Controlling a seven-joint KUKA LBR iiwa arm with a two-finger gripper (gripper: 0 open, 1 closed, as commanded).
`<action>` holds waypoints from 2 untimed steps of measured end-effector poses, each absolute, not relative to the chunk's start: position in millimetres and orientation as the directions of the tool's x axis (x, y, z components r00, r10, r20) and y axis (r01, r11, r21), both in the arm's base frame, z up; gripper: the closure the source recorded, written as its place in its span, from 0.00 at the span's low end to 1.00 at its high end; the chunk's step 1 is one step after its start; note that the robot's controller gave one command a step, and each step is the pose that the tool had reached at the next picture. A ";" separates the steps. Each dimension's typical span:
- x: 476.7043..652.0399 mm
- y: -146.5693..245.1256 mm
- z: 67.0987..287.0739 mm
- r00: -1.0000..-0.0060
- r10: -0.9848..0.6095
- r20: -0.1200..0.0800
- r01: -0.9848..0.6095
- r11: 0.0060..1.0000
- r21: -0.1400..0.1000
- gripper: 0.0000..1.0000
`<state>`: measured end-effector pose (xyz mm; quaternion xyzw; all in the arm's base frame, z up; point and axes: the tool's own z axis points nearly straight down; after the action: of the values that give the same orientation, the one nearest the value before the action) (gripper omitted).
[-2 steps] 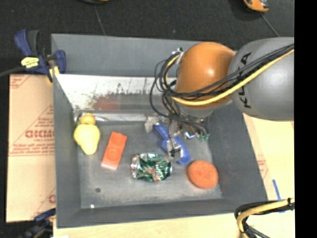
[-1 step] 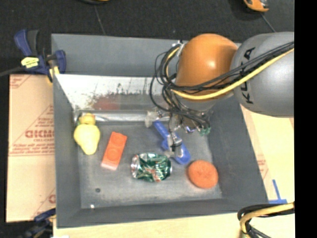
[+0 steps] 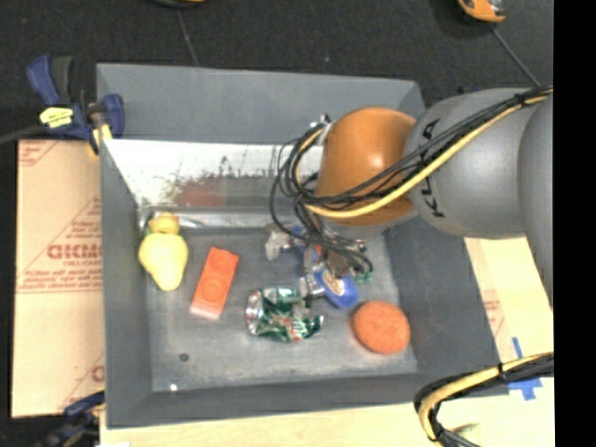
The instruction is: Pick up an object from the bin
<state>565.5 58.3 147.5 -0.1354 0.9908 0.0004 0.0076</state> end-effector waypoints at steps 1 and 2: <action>565.5 80.8 147.2 -0.902 -0.431 -0.014 -0.431 0.902 -0.005 0.00; 537.4 68.3 139.9 -0.919 -0.393 -0.017 -0.393 0.919 -0.003 0.00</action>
Offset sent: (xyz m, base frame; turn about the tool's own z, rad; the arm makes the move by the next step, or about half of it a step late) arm -0.0664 -0.0092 -0.0273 0.1915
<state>537.4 68.3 139.9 -0.2007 0.9796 0.0001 0.0084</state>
